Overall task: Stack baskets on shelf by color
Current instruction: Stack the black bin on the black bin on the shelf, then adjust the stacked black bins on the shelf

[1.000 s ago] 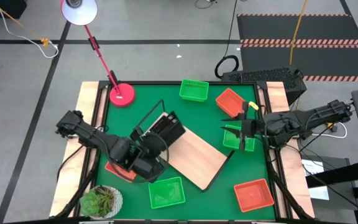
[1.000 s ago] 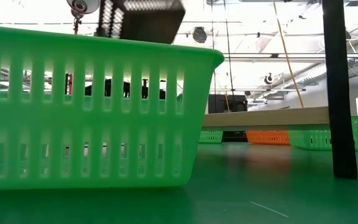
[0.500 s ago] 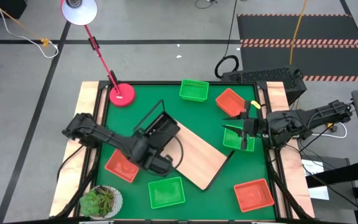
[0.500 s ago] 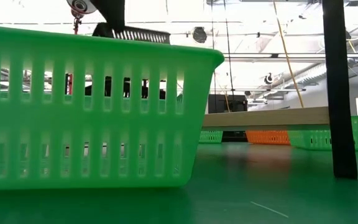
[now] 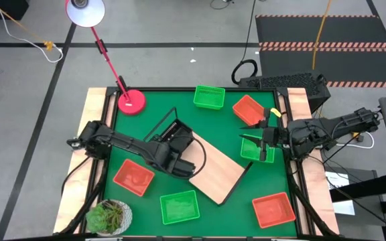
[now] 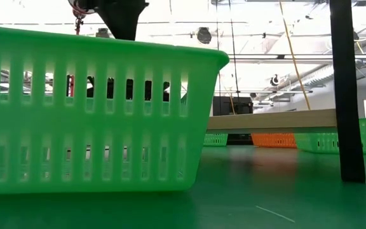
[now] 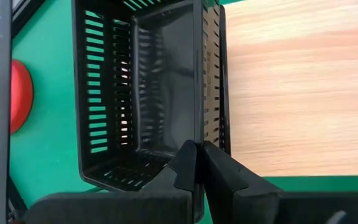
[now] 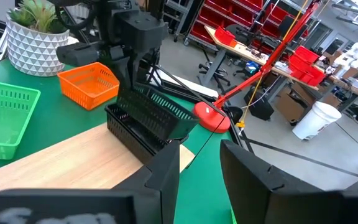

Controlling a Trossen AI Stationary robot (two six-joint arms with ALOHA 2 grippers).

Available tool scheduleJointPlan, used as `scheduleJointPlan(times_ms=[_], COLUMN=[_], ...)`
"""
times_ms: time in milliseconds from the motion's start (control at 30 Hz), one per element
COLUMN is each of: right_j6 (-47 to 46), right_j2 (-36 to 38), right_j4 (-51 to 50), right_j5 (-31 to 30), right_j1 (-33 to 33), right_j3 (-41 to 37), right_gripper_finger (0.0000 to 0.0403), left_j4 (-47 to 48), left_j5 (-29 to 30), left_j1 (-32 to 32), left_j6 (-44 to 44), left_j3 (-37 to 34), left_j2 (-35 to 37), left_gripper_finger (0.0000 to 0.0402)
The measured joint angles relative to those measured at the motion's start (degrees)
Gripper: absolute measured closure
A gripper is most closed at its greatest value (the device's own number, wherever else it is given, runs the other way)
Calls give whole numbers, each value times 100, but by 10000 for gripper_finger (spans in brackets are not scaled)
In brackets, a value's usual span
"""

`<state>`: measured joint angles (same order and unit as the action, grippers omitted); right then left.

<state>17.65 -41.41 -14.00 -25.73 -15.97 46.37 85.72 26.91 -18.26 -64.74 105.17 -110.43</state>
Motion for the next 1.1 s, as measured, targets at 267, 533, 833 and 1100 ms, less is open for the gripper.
scheduleJointPlan(times_ms=[267,533,833,1100], right_j6=[-28,-46,-48,-90], right_j2=[0,0,0,-9], right_j4=[0,0,0,2], right_j5=[2,4,26,34], right_j1=[0,0,0,0], right_j3=[0,0,0,0], right_gripper_finger=[293,293,293,293], left_j4=[-324,-606,-929,-1044], left_j5=[-124,-344,-502,-592], left_j1=[74,267,391,377], left_j6=[214,288,301,589], left_j3=[-363,-639,-781,-693], left_j2=[0,2,4,147], left_gripper_finger=[385,371,290,264])
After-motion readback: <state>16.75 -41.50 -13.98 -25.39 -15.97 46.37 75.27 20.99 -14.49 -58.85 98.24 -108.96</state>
